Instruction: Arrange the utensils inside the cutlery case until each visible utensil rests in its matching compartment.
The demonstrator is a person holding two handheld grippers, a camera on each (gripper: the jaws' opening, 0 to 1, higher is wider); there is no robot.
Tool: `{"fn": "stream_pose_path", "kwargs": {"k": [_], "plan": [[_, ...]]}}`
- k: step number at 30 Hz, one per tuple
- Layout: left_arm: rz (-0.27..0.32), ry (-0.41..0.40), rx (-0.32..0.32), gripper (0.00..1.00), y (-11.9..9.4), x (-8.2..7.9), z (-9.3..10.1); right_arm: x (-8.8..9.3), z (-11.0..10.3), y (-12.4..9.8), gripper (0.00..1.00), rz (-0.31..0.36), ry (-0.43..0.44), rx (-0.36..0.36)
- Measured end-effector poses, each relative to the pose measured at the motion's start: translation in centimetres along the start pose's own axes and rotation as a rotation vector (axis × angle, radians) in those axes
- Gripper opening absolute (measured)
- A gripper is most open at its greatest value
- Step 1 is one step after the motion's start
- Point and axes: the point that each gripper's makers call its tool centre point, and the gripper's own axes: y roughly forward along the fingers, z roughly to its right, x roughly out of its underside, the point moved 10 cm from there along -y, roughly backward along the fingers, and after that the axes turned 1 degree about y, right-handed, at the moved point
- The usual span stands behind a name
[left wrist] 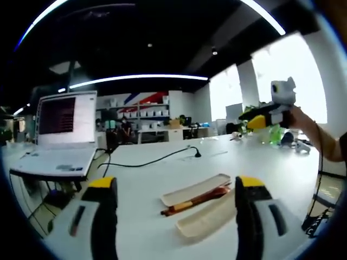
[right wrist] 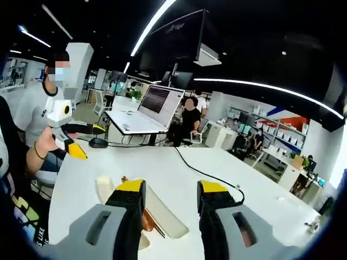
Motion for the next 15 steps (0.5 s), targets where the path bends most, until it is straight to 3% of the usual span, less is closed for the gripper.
{"fn": "stream_pose_path", "kwargs": {"k": [6, 15], "plan": [[0.006, -0.004, 0.007, 0.95, 0.0, -0.1, -0.1, 0.7, -0.3, 2.8, 0.35, -0.061, -0.03, -0.056], [0.008, -0.029, 0.029, 0.94, 0.2, 0.1, -0.7, 1.4, -0.6, 5.0, 0.33, -0.11, -0.04, -0.094]]}}
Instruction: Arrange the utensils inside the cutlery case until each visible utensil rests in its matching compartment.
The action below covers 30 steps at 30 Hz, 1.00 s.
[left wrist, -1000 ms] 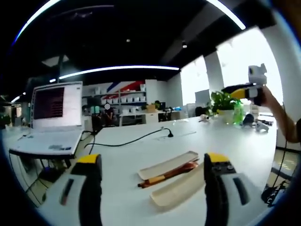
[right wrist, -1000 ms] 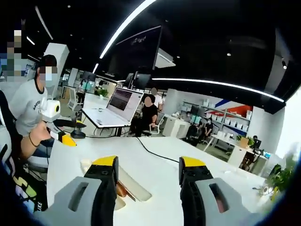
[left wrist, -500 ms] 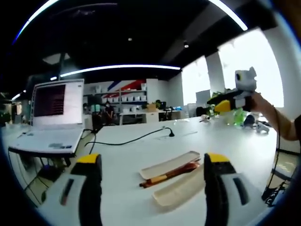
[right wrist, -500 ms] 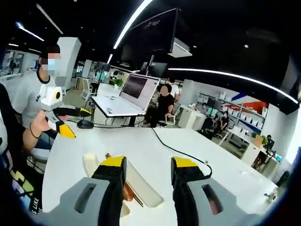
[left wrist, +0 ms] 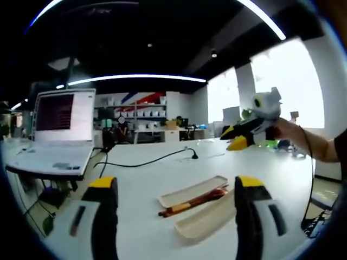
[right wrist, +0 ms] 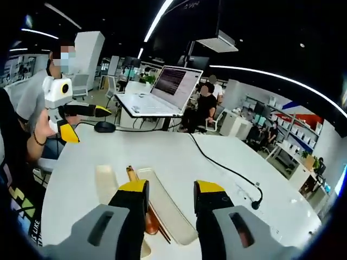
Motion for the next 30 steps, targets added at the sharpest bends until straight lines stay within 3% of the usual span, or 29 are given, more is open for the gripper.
{"fn": "stream_pose_path", "kwargs": {"k": [3, 9, 13, 17, 30], "plan": [[0.004, 0.0, -0.003, 0.94, -0.1, -0.1, -0.2, 0.3, 0.5, 0.8, 0.34, -0.03, 0.019, -0.028], [0.037, -0.007, 0.025, 0.94, -0.4, -0.6, 0.0, 0.6, 0.5, 2.4, 0.27, -0.069, -0.007, -0.069], [0.064, -0.01, 0.04, 0.94, -0.5, -0.9, 0.1, 0.7, 0.9, 3.0, 0.27, -0.118, -0.094, -0.099], [0.067, -0.009, 0.047, 0.94, -0.5, -1.0, 0.1, 1.6, 0.8, 3.9, 0.27, -0.178, -0.116, -0.145], [0.059, -0.003, 0.064, 0.93, -0.3, -0.9, 0.4, 2.7, 0.1, 6.8, 0.22, -0.282, -0.173, -0.253]]}}
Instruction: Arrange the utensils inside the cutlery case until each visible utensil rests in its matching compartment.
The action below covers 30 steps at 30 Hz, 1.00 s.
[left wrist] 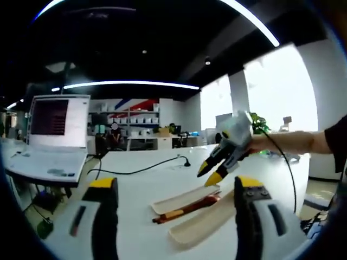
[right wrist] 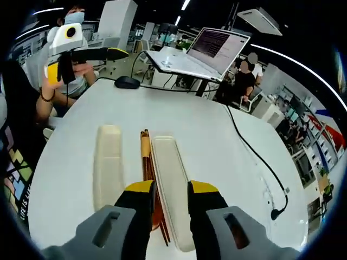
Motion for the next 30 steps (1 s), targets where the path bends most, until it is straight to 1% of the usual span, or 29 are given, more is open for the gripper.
{"fn": "stream_pose_path", "kwargs": {"k": [1, 2, 3, 5, 7, 10, 13, 14, 16, 19, 21, 27, 30], "plan": [[-0.001, -0.002, -0.001, 0.93, 0.0, 0.0, 0.0, 0.0, 0.0, 0.1, 0.2, 0.01, -0.005, 0.003], [-0.001, -0.004, -0.002, 0.93, 0.0, 0.0, -0.1, -0.3, 0.2, 0.3, 0.18, 0.041, -0.028, 0.024], [0.0, -0.005, -0.002, 0.93, 0.0, 0.0, -0.1, -0.2, 0.3, 0.4, 0.18, 0.041, -0.022, 0.017], [0.003, -0.008, -0.006, 0.93, -0.1, 0.0, -0.2, -0.2, 0.2, 0.8, 0.19, 0.021, -0.003, -0.024], [0.003, -0.01, -0.009, 0.93, -0.1, 0.0, -0.3, -0.2, 0.2, 1.4, 0.19, 0.006, -0.01, -0.053], [0.003, -0.012, -0.01, 0.93, 0.0, 0.1, -0.4, -0.1, 0.2, 2.0, 0.18, -0.009, -0.008, -0.074], [0.007, -0.015, -0.01, 0.93, -0.1, 0.0, -0.5, 0.0, 0.2, 2.4, 0.16, -0.043, -0.012, -0.098], [0.006, -0.015, -0.011, 0.93, -0.1, 0.0, -0.5, -0.1, 0.2, 2.5, 0.16, -0.046, -0.022, -0.107], [-0.001, -0.015, -0.012, 0.93, 0.0, 0.1, -0.6, -0.2, 0.2, 2.8, 0.15, -0.036, 0.001, -0.131], [-0.01, -0.013, -0.013, 0.93, 0.0, 0.2, -0.6, -0.2, 0.0, 3.3, 0.14, -0.07, -0.018, -0.16], [-0.011, -0.012, -0.012, 0.93, 0.0, 0.2, -0.6, -0.3, 0.1, 3.6, 0.13, -0.086, -0.015, -0.18], [-0.012, -0.012, -0.01, 0.93, 0.0, 0.2, -0.6, 0.0, 0.3, 4.4, 0.1, -0.149, -0.002, -0.204], [-0.016, -0.01, -0.011, 0.92, 0.0, 0.3, -0.6, 0.2, 0.4, 4.8, 0.06, -0.16, 0.013, -0.202]]}}
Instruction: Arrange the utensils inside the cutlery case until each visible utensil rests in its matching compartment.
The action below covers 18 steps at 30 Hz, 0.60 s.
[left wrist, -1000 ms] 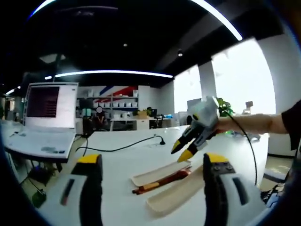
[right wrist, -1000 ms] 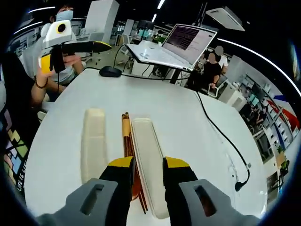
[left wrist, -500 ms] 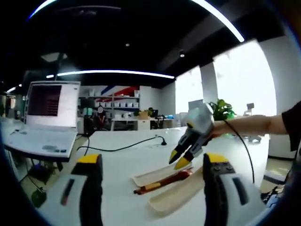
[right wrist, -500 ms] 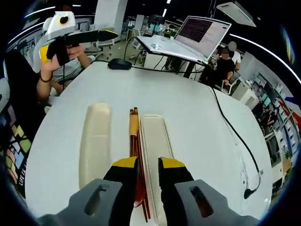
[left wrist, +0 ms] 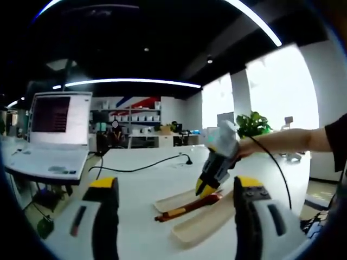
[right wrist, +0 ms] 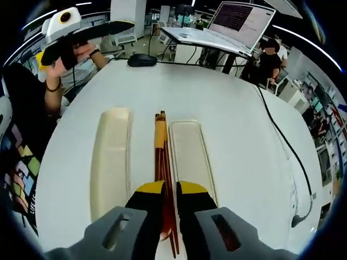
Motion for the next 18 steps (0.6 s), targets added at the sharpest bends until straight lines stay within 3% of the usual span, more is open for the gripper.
{"fn": "stream_pose_path", "kwargs": {"k": [18], "plan": [[-0.022, 0.004, -0.008, 0.91, 0.1, 0.2, 0.0, 0.1, 0.0, 1.2, 0.03, -0.083, -0.01, -0.035]]}}
